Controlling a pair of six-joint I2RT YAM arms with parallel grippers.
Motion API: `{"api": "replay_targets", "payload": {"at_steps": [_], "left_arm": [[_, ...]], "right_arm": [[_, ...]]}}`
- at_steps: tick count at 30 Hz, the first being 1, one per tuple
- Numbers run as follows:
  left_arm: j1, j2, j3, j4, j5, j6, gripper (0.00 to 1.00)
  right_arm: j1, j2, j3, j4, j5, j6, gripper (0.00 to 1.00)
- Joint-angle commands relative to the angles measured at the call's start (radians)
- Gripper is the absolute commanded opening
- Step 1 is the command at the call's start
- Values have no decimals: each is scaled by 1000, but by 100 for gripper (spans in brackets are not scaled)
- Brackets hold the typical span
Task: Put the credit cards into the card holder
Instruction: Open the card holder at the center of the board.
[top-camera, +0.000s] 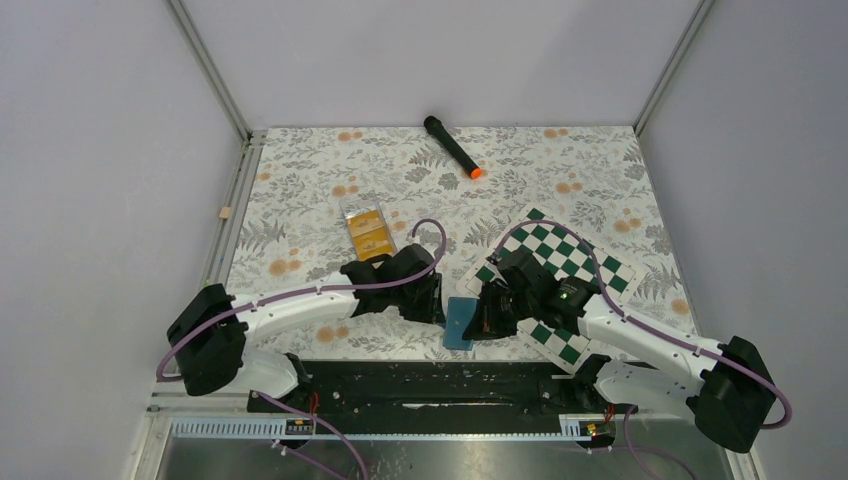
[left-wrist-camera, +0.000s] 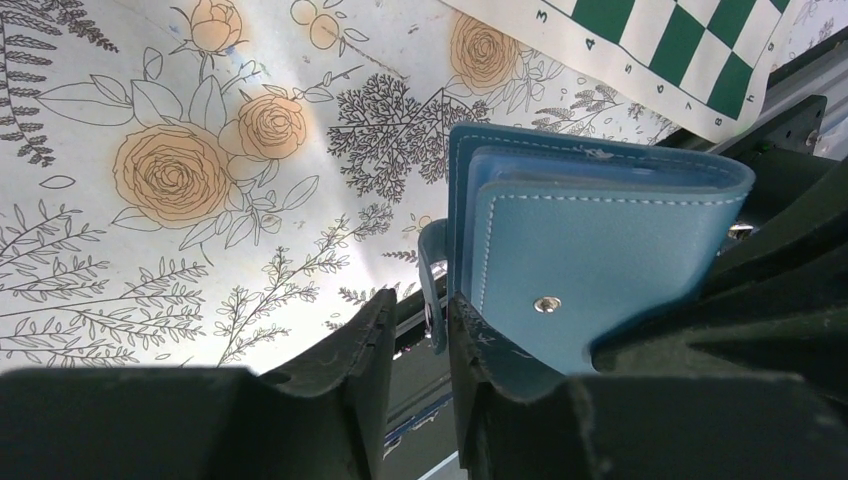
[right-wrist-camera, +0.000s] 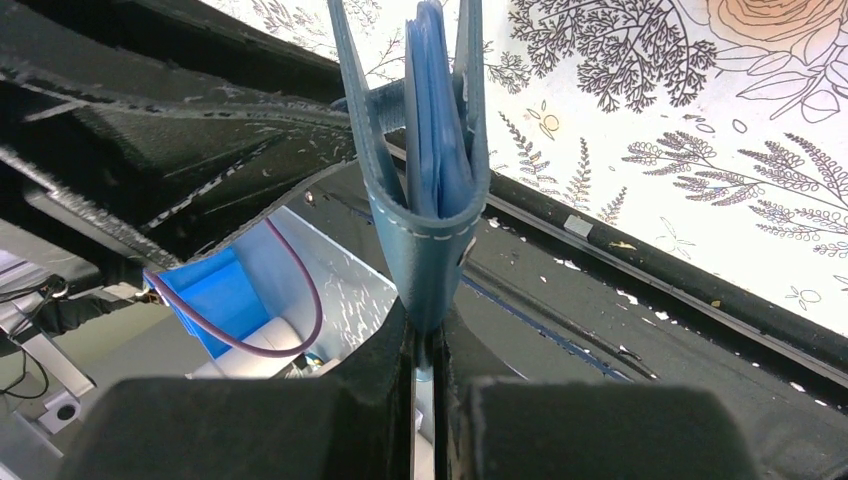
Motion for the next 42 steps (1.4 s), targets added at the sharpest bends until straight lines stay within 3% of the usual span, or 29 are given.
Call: {"api": "replay_targets", "payload": {"at_steps": [1,7,9,13,15,17,27,35,42], "left_arm": [[2,19,-15,65,16,-2,25],[3,23,1,60,-2,3,0],[2,6,19,28,-29,25,0],[2,-82,71,-62,-73,107,0],[3,-134,106,-101,-62,164,0],[3,-175,160,-151,-53,224,0],[3,-366,348,-276,54,547,0],[3,-396,496,-324,237,630,0],[4,-340,547,-292,371,565,0]], "right_arm": [[-9,-12,44,22,-39,8,0],[-10,-17,39,22,-43,7,5],[-12,-26,40,11,-36,-6,20],[-16,-73,76,-89,41,-82,75],[-23,-103,109,-155,96,-143,90],[-27,-138,148,-202,143,-214,97],[-28,-345,270,-186,215,-602,99],[-28,-328,356,-53,-74,-761,99],[-26,-214,397,99,-327,-685,100]]}}
